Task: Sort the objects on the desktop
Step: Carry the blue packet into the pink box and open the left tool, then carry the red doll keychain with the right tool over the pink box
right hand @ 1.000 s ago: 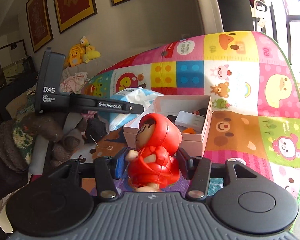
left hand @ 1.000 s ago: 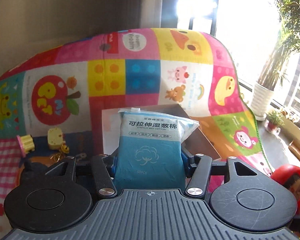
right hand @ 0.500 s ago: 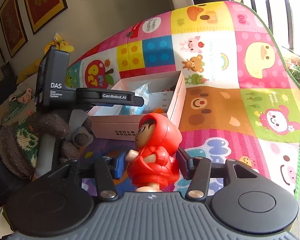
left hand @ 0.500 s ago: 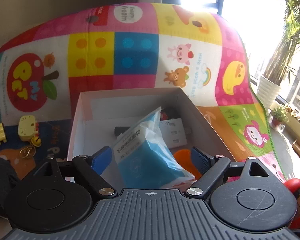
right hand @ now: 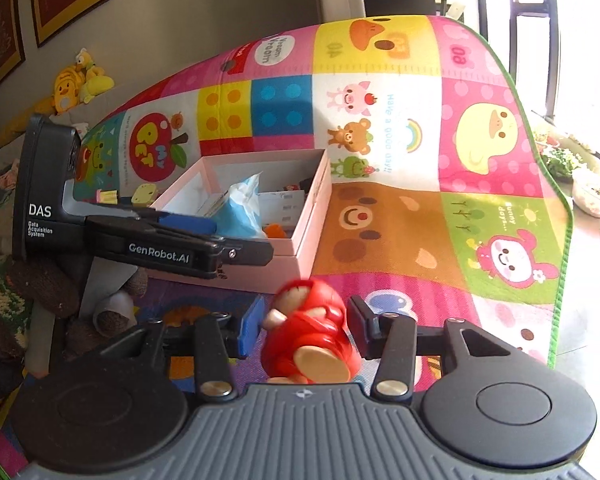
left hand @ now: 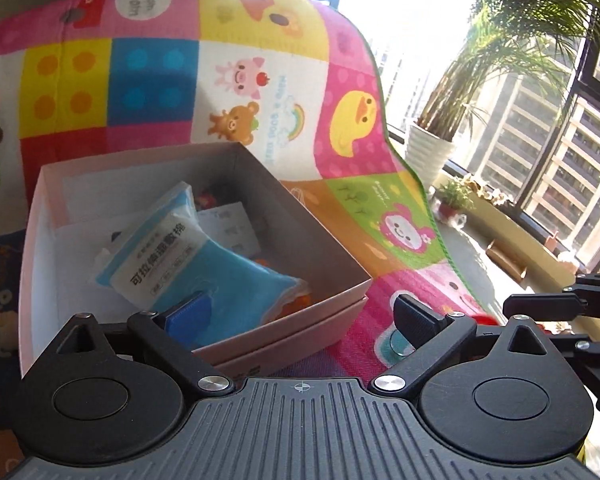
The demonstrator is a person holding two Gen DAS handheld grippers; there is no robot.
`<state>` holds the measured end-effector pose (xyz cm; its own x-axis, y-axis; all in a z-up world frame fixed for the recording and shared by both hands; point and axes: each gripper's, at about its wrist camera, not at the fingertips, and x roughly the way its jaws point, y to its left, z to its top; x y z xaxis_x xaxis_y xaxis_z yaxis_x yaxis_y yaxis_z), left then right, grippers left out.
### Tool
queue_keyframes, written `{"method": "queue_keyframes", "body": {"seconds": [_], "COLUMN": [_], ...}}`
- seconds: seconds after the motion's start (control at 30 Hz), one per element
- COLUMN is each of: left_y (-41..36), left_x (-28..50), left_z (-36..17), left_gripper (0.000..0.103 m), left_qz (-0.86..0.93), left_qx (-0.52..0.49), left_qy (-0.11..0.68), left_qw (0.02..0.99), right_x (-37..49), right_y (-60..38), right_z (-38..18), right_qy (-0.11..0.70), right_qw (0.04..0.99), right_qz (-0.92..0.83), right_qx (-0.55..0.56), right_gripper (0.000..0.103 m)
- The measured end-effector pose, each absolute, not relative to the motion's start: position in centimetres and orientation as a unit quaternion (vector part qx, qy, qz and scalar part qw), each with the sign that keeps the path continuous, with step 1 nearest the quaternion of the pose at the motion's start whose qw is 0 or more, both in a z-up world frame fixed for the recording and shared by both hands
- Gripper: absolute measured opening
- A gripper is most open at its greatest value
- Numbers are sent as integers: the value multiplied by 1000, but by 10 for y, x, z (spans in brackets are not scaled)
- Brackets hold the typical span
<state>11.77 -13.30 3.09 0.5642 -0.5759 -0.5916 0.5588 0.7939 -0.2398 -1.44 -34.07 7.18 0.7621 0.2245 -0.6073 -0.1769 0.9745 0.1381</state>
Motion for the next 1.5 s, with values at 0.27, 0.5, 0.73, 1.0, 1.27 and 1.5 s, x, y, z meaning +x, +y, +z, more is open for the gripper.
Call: {"method": "queue_keyframes", "body": {"seconds": [0.27,0.5,0.73,1.0,1.27,1.5], "left_y": [-90,-27,-8,-5,-12,-11], "left_x": [71,26,30,33,32,33], "left_z": [51,38,17,7,8,6], "left_gripper": [101,102,102,102,102,102], "left_qz": [-251,-186,-152,-136,-141,-130], "left_qx": [-26,-88,-125,-140,-134,-140], "left_qy": [268,263,300,334,342,351], "left_qw": [930,942,934,922,920,917], "right_x": [9,44,32,21,18,32], "right_y": [-334,-407,-422,-432,-430,-427], "right_z": [87,-13,-22,-24,-24,-27], "right_qy": [283,402,369,343,325,334], "right_qw": [954,913,921,928,934,925], "right_qz": [91,17,35,56,106,170], "right_qx": [-32,61,117,135,109,56], "right_gripper": [45,72,65,65,85,96]}}
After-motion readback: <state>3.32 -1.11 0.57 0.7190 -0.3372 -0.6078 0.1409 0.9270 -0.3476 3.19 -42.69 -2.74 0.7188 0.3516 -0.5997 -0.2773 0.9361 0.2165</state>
